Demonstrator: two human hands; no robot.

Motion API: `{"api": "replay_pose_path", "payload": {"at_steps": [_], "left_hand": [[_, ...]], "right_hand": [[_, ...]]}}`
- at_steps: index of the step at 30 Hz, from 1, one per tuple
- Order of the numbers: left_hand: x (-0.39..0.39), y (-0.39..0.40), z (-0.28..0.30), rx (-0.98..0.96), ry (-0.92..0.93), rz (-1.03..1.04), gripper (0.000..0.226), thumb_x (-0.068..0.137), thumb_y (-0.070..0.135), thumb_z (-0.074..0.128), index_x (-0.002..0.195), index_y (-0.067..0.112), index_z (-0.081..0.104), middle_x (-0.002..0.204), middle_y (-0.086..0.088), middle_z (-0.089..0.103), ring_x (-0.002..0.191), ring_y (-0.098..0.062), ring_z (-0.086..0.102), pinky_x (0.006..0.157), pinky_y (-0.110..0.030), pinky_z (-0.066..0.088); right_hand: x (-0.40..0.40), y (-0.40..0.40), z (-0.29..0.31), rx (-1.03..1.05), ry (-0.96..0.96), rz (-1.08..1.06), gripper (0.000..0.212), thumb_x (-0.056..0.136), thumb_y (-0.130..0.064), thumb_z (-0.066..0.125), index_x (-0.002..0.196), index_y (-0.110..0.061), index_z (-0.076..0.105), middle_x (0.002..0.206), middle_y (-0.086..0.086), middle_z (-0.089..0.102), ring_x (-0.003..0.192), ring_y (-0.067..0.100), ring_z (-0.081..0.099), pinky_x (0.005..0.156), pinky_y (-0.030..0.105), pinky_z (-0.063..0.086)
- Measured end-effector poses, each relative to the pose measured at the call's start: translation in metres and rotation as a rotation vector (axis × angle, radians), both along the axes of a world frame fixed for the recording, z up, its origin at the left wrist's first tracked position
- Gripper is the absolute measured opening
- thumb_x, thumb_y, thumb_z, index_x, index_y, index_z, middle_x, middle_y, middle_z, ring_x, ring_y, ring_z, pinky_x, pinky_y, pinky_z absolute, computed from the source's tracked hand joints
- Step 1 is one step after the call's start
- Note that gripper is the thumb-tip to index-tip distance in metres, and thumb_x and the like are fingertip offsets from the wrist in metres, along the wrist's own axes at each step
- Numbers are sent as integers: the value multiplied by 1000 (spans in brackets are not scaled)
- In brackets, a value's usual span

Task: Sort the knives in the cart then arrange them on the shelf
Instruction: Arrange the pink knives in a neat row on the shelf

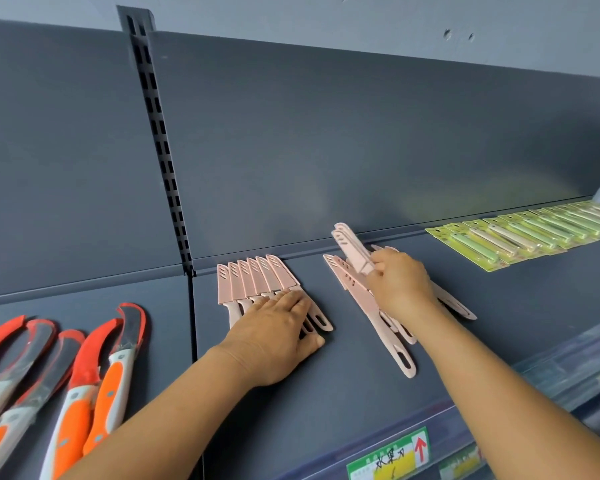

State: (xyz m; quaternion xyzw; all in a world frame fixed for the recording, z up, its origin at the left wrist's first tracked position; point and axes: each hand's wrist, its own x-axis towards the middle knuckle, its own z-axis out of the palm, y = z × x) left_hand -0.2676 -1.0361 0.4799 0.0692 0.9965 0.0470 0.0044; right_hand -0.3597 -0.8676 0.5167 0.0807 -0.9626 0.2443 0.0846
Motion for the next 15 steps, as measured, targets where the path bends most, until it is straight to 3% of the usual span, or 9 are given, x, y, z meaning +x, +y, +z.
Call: {"api": "replay_pose_path", "payload": {"at_steps": [5, 7, 9, 12, 15], "left_hand": [[2, 1, 1, -9, 22, -7, 63, 97, 54, 31, 149, 20, 22, 157, 3, 17, 144, -18, 16, 117, -32, 8], [2, 1, 1, -5, 19, -6, 64, 97, 54, 32, 150, 18, 20, 158, 2, 16, 145, -19, 15, 118, -32, 8], [2, 1, 1, 1, 5, -4, 67, 97, 54, 31, 151, 17, 16, 159, 2, 12, 146, -18, 12, 119, -33, 6], [1, 0, 1, 7, 3, -2, 69, 97, 54, 32, 152, 17, 13, 160, 1, 10, 146, -18, 11, 119, -34, 5], [2, 1, 2, 16, -3, 1, 68, 97, 53, 32, 152, 17, 15, 159, 0, 13, 146, -19, 12, 118, -34, 4]], "right_hand": [[8, -39, -12, -382, -272, 123, 22, 83, -13, 55, 102, -7, 65, 99, 14, 71, 88, 29, 64, 86, 44, 53], [8, -50, -18, -390, -311, 144, 27, 85, -13, 55, 108, -16, 68, 100, 3, 69, 90, 24, 62, 85, 31, 51], [8, -57, -22, -395, -330, 155, 31, 89, -9, 51, 116, -14, 66, 102, 2, 66, 92, 21, 59, 83, 26, 47], [6, -63, -24, -371, -322, 147, 34, 91, -11, 48, 122, -15, 62, 116, 6, 66, 104, 24, 62, 93, 34, 49], [6, -64, -24, -248, -307, 168, 33, 93, -17, 46, 121, -19, 62, 117, 5, 66, 105, 26, 61, 94, 39, 50]]}}
